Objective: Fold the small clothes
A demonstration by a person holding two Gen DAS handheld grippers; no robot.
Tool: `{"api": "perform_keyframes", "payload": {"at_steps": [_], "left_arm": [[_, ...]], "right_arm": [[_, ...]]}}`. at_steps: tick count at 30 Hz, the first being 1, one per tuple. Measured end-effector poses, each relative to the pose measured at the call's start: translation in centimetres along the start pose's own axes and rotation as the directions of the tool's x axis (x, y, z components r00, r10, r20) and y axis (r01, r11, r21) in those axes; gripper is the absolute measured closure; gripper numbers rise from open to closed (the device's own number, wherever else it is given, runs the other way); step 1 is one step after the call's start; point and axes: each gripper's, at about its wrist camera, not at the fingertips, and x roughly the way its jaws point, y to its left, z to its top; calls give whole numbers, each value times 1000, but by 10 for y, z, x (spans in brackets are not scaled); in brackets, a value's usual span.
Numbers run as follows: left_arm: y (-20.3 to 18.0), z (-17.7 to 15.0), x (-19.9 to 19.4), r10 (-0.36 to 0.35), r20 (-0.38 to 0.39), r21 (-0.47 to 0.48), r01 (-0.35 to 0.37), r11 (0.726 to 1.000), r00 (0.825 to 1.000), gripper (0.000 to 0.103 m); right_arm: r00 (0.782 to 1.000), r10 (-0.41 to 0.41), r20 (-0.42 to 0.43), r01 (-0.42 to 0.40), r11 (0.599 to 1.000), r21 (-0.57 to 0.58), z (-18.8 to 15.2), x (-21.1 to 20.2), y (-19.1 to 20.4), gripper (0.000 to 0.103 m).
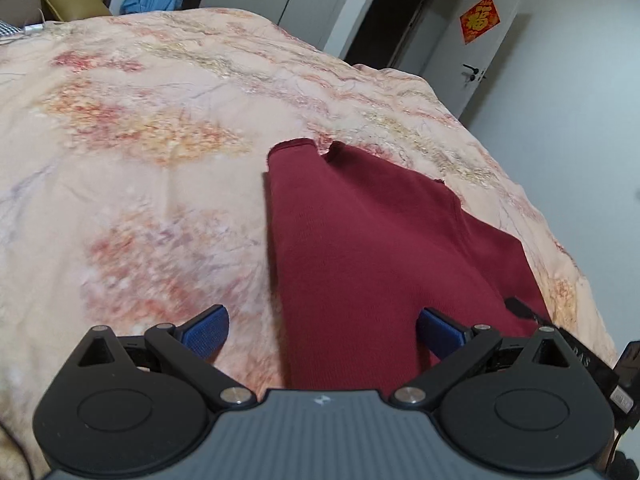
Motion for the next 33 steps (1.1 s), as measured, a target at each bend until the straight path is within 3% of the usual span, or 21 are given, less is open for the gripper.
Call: {"api": "perform_keyframes", "payload": {"at_steps": [4, 16, 21, 25, 33], "left_arm": [[-5, 0, 10, 17, -13, 62, -16, 998, 1000, 0], [-6, -8, 4, -1, 3, 77, 1, 997, 1000, 0], [-6, -2, 10, -8, -50, 151, 15, 988, 999, 0], [3, 7, 14, -60, -103, 111, 72, 991, 993, 0], [0, 6, 14, -66, -102, 139, 80, 987, 993, 5]], "right_arm": [[1000, 2, -1, -2, 1000, 4, 0, 1, -1, 46], [1000, 2, -6, -2, 1000, 11, 1, 3, -2, 43], [1000, 0, -6, 1, 1000, 11, 1, 3, -1, 41], [1000, -8, -7, 8, 1000, 4, 0, 4, 1, 39], [1000, -22, -6, 22, 1000, -11, -1, 4, 3, 40]]}}
